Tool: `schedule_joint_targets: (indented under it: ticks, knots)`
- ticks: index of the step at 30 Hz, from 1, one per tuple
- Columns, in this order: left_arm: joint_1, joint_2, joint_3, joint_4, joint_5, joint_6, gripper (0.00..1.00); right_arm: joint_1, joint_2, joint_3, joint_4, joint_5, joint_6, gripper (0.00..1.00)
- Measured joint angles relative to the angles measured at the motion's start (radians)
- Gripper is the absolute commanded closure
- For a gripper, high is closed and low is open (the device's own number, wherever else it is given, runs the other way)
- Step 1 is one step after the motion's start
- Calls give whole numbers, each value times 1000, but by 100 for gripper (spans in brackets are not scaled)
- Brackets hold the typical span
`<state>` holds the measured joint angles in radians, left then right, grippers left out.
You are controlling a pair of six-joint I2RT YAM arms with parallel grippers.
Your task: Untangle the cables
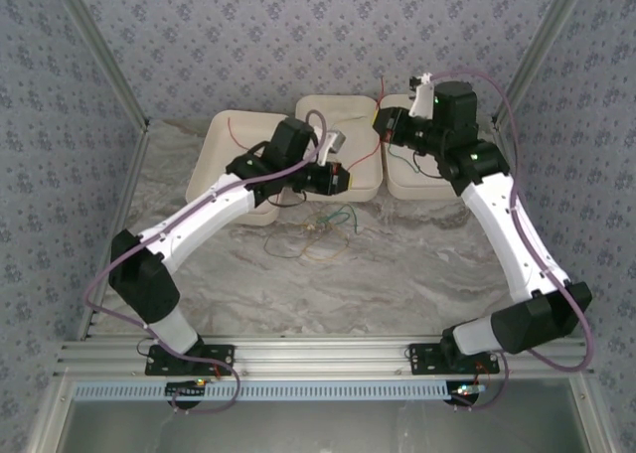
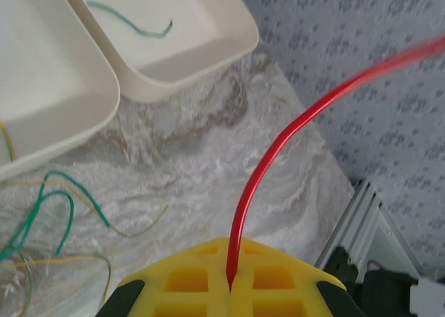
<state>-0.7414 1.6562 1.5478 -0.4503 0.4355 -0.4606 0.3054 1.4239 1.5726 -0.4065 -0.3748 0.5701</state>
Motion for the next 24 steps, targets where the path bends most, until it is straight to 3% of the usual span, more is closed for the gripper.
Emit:
schedule_joint_targets:
  ticks: [6,9,10,11,12,13,17,24]
  knots:
    - [-50,-60,-108,70,-14,5,100,37,187,92,21,57,82,100]
    - [-39,-116,-160,106,-77,-14,99,69,309,171,23,45,122,100]
    - [-30,-132,-175,109,-103,-29,82,81,347,196,26,40,134,100]
    - [-17,-147,-189,107,-126,-46,57,95,382,221,36,34,146,100]
    - [2,-161,-203,102,-138,-71,43,110,418,246,55,34,156,100]
    - [20,-175,-222,85,-150,-94,35,122,450,272,76,34,164,100]
    - [93,-245,-314,-5,-246,-182,24,171,566,374,136,29,186,100]
    - [158,-479,-358,-271,-547,-297,21,254,758,549,184,-1,201,100]
